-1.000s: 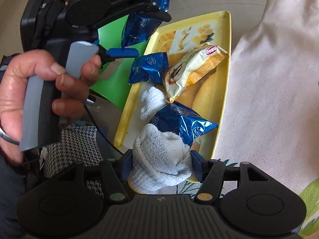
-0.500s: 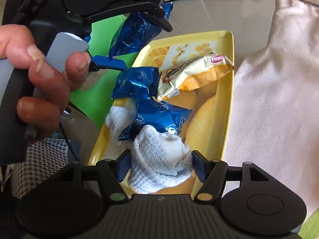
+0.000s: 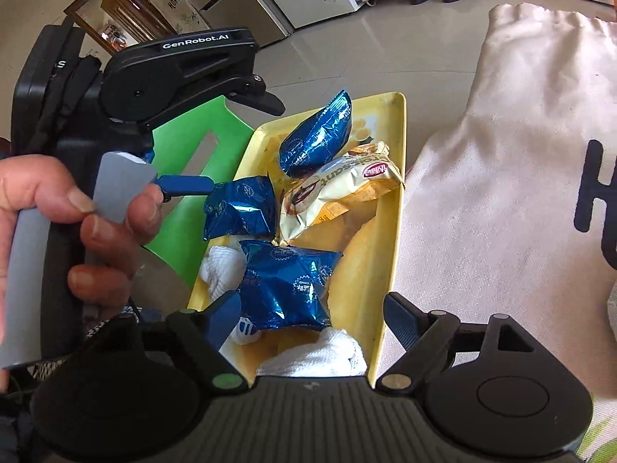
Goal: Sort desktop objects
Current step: 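Move both tools back from the tray over the mat, then lower the right tool to the yellow snack packet while the left tool approaches a white knit glove, then close the right tool on the yellow snack packet while the left tool aligns around the glove, then close the left tool on the white glove while the right tool holds the yellow packet, then carry the glove in the left tool and yellow packet in the right tool into the tray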
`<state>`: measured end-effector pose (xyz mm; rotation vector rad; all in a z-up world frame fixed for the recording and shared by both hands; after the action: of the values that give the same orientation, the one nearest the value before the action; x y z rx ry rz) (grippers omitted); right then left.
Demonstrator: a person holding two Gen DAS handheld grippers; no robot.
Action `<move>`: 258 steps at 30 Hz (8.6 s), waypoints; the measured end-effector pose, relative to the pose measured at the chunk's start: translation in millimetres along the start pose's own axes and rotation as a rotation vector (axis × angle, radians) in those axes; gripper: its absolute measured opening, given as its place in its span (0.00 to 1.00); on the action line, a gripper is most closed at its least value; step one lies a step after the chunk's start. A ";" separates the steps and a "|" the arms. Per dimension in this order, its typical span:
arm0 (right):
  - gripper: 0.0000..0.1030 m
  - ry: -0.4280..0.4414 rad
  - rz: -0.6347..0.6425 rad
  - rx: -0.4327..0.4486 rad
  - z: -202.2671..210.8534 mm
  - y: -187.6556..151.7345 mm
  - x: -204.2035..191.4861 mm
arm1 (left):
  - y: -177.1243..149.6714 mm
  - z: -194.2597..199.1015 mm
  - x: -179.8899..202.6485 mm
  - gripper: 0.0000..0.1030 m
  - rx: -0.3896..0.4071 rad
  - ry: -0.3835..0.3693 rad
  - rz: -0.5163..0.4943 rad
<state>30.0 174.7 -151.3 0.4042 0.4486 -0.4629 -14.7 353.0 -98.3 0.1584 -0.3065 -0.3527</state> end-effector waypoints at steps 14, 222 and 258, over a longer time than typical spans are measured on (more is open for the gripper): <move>0.79 -0.077 -0.082 0.011 26.6 -4.3 30.4 | -29.1 -4.8 31.2 0.99 -0.033 0.000 -0.080; 0.59 -0.450 -0.662 0.051 147.5 -73.7 241.3 | -214.2 -80.0 153.1 0.57 -0.149 0.018 -0.590; 0.59 0.010 -0.239 0.025 58.0 -4.7 68.2 | -50.8 21.7 28.1 0.57 0.054 -0.025 -0.108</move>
<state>100.7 121.1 -138.4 0.3784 0.5041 -0.6986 -12.6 293.6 -80.8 0.2248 -0.3327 -0.4541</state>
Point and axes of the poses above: each gripper's, at about its wrist camera, not at the fingertips, and z roughly against the way its jaws point, x to its right, y to its top, the point moved 7 cm from there along -z, roughly the way its jaws point, and after that the axes turned 15 degrees about -x, right-handed, at the moved point
